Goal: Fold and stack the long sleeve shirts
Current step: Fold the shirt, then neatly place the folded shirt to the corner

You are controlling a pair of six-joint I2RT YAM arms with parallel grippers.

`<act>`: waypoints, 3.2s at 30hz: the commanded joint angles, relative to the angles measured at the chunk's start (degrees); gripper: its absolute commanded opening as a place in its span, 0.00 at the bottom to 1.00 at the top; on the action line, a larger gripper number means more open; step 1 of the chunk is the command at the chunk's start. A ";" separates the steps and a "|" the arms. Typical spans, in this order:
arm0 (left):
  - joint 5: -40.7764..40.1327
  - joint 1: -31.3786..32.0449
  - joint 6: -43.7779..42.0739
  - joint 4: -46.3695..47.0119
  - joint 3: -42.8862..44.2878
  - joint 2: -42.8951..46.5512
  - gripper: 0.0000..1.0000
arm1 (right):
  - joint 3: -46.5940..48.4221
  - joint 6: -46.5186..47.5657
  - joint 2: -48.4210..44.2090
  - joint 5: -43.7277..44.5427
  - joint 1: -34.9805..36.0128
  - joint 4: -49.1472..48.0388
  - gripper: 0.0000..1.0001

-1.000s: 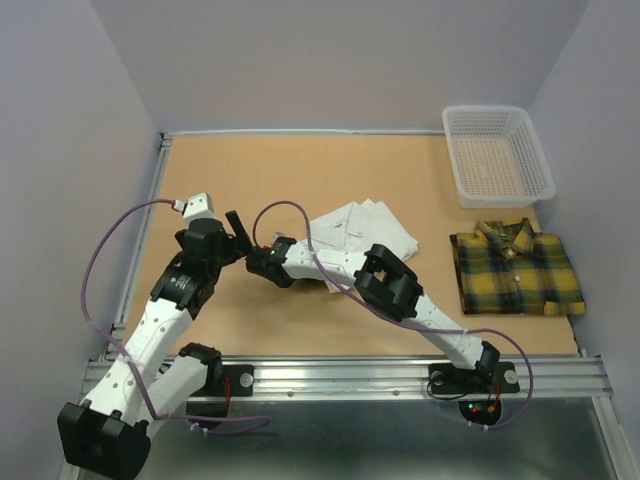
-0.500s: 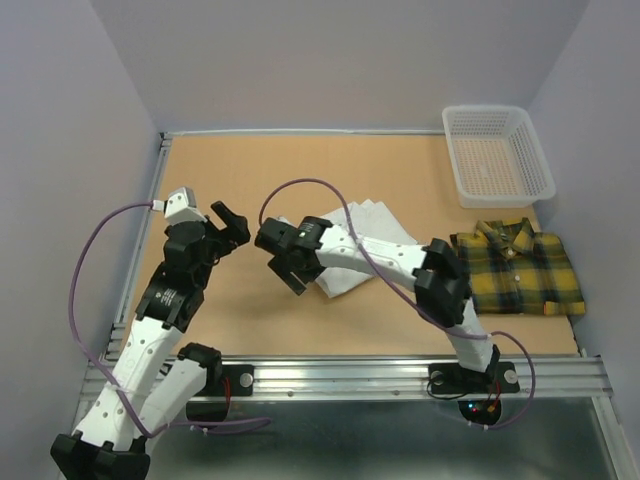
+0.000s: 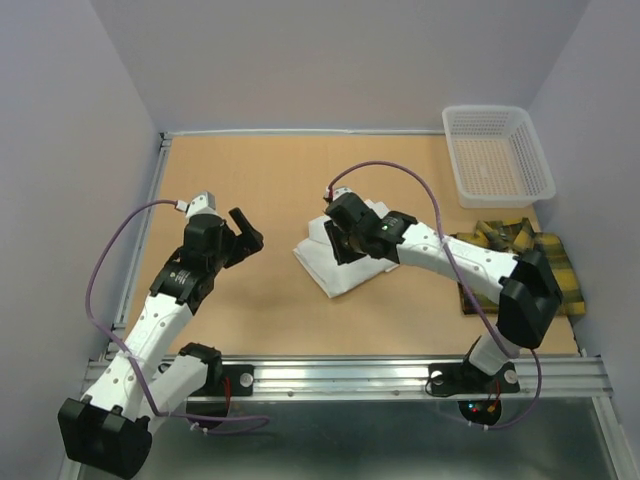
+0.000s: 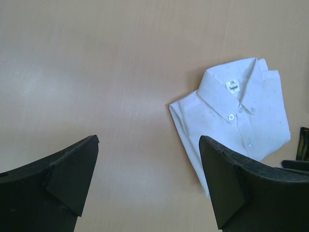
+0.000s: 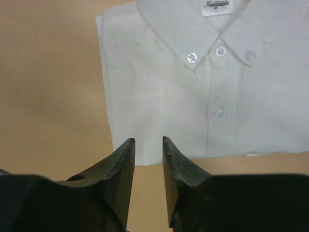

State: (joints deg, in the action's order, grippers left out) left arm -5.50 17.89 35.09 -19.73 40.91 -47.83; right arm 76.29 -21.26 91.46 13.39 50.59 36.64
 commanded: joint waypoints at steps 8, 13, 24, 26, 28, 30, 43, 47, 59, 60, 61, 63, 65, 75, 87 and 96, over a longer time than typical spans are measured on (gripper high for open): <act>5.06 0.22 -0.55 5.48 -0.30 -3.05 0.96 | -11.23 -6.24 10.40 -12.95 1.27 -24.06 0.20; 6.80 0.48 -0.46 8.47 -1.26 -5.07 0.95 | -14.94 -6.52 13.12 -15.49 5.03 -25.83 0.20; 2.78 10.05 5.07 15.94 2.33 -17.28 0.93 | -13.54 -4.15 1.73 -11.11 1.81 -19.95 0.37; 1.98 11.20 7.09 16.91 5.14 -20.97 0.89 | -13.89 -4.23 -1.36 -10.14 -3.81 -19.24 0.39; 1.02 13.57 7.71 17.53 8.29 -25.09 0.86 | -14.85 -4.14 -5.40 -8.73 -9.85 -18.71 0.39; 0.84 15.32 8.41 17.79 9.98 -28.09 0.85 | -16.00 -4.76 -6.99 -10.47 -14.53 -18.89 0.39; 1.28 16.91 12.46 19.38 1.38 -36.81 0.75 | -26.98 -10.65 0.03 -21.91 -31.07 -26.71 0.38; 0.40 16.83 12.20 19.29 -1.00 -36.28 0.75 | -29.44 -11.52 -0.14 -20.16 -31.43 -26.89 0.38; -2.15 18.40 -5.46 16.39 5.32 -29.17 0.88 | -37.88 -21.62 -18.67 -17.08 -32.66 -26.45 0.76; -2.24 18.93 -8.60 16.30 5.67 -28.55 0.88 | -38.67 -22.24 -19.47 -17.69 -32.66 -26.27 0.77; -2.15 19.55 -9.94 16.21 5.76 -27.24 0.88 | -39.28 -22.77 -20.09 -18.04 -32.66 -26.27 0.77; -2.15 21.65 -12.14 16.21 5.94 -26.17 0.88 | -41.04 -24.00 -21.58 -18.66 -32.66 -26.27 0.77; -2.50 23.93 -14.26 16.21 5.94 -25.47 0.88 | -42.45 -24.71 -23.33 -18.49 -32.66 -26.10 0.77; -4.80 24.65 -9.08 14.19 7.95 -28.45 0.89 | -33.16 -15.14 -24.67 8.98 -32.75 -10.20 0.80; -0.29 26.23 -4.86 15.07 20.44 -48.22 0.89 | -25.93 -13.20 -15.53 21.51 -39.07 -0.34 0.88; -6.53 24.22 -6.08 10.15 19.57 -53.68 0.89 | -27.77 -11.88 -10.09 15.10 -45.05 -3.76 0.83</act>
State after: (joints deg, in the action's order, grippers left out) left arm -7.57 43.99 29.67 -4.56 61.19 -101.95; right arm 47.53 -34.24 79.92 30.83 6.68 34.68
